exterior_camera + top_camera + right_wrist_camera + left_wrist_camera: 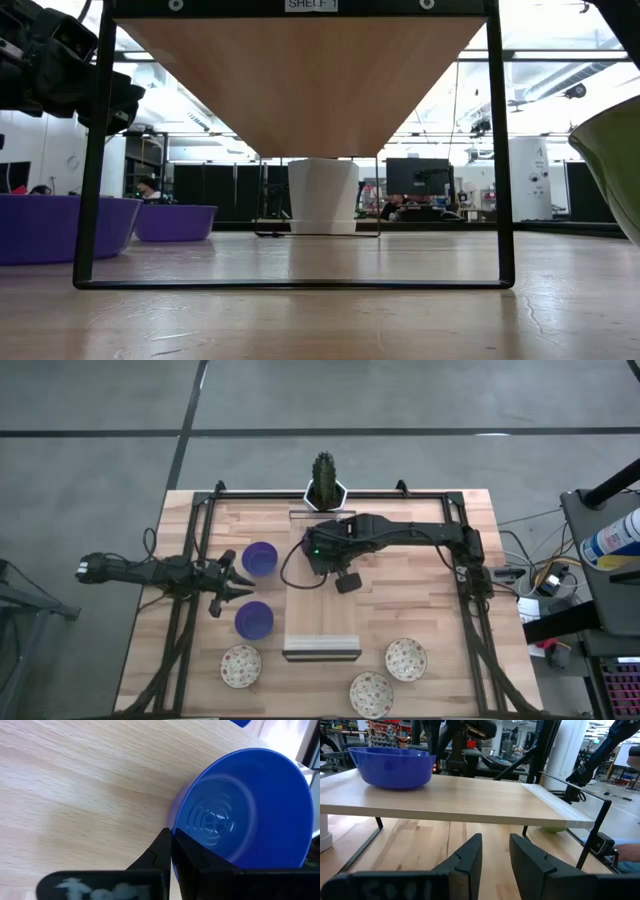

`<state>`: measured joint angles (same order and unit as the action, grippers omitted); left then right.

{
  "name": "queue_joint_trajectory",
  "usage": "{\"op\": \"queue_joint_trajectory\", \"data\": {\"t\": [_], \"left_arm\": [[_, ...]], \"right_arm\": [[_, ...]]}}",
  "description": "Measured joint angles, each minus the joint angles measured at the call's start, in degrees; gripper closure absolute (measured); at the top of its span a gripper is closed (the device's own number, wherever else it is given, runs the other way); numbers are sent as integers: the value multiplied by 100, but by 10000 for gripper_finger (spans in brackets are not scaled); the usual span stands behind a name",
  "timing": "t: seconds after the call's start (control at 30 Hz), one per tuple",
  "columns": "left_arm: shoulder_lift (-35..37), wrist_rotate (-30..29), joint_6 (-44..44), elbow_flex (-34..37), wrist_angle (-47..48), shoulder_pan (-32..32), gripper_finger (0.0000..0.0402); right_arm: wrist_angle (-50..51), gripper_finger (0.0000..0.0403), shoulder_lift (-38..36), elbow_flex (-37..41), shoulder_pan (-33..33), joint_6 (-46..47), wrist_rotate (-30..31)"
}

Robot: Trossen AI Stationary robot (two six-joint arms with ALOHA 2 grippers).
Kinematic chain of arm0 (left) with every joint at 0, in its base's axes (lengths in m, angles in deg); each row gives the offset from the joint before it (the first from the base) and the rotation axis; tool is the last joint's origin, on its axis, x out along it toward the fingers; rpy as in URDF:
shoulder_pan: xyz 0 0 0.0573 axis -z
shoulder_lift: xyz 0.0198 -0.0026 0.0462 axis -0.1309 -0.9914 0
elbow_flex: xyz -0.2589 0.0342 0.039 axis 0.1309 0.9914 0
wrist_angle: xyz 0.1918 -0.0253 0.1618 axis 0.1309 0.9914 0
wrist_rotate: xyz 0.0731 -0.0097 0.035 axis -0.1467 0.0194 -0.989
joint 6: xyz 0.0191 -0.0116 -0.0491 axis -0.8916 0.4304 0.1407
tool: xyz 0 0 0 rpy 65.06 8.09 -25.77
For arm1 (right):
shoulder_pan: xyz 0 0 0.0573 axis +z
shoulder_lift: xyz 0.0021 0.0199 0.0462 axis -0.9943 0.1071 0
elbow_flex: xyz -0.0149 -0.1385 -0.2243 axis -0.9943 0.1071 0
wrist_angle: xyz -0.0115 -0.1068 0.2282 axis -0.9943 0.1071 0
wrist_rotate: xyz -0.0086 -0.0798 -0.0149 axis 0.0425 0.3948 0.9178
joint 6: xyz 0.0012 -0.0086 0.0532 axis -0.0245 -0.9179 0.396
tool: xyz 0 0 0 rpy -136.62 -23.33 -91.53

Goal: Pick & Place Mini bowls
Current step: Put the top right blue bowl on the shelf, then put the top right white patterned bowl on the shelf

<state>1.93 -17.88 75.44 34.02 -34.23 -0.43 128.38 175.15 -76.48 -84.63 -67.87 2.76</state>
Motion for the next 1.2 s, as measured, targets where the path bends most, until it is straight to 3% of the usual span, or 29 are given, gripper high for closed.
{"op": "queue_joint_trajectory", "data": {"t": [0.37, 0.67, 0.87, 1.03, 1.2], "left_arm": [[0, 0, -1, 1, 0, 1, 299], [0, 0, -1, 2, 0, 1, 299], [0, 0, 0, 0, 0, 0, 299], [0, 0, -2, 2, 0, 0, 299], [0, 0, -1, 1, 0, 0, 299]], "right_arm": [[-22, 390, -2, 24, 15, 166, -20], [-143, 328, -4, 35, 89, 285, -102], [333, 298, -56, -348, 149, 374, -56], [753, 290, -344, -495, 273, 832, -43], [760, 289, -897, -92, 534, 1420, 56]]}}
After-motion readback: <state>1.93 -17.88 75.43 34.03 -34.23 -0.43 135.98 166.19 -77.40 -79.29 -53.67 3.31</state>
